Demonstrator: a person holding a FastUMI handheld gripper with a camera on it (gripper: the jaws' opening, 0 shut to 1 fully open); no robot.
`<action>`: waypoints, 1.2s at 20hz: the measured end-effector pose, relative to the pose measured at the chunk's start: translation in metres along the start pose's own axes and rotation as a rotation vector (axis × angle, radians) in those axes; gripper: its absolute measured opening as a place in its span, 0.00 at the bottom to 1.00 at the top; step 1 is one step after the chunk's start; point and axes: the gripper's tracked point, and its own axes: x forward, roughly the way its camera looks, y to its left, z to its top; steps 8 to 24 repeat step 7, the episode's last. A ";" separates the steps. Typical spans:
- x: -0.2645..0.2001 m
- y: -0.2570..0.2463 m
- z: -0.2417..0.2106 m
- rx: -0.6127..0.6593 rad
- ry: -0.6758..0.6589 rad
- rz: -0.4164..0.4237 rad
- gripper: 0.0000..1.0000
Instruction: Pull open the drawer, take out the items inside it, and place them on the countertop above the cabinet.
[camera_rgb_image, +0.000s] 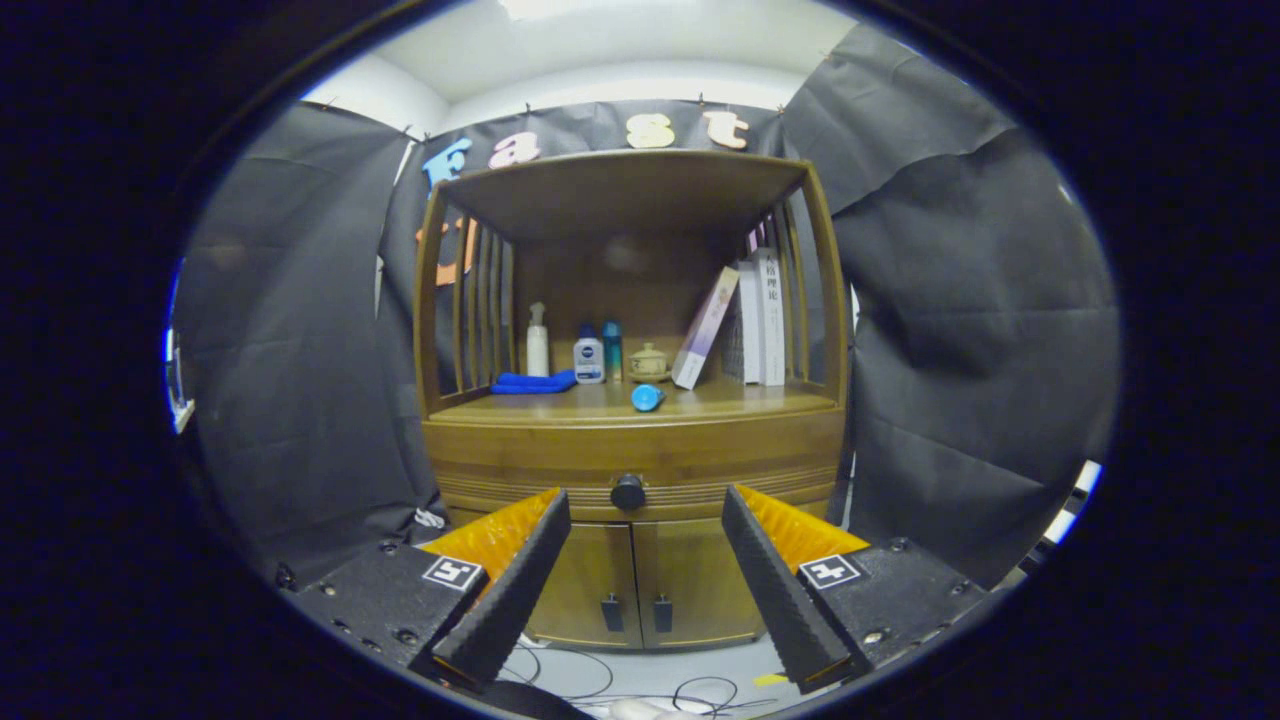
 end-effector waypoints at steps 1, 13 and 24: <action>-0.005 0.002 0.000 0.001 0.002 0.004 1.00; -0.020 0.011 -0.001 -0.020 -0.002 0.022 1.00; -0.020 0.011 -0.001 -0.020 -0.002 0.022 1.00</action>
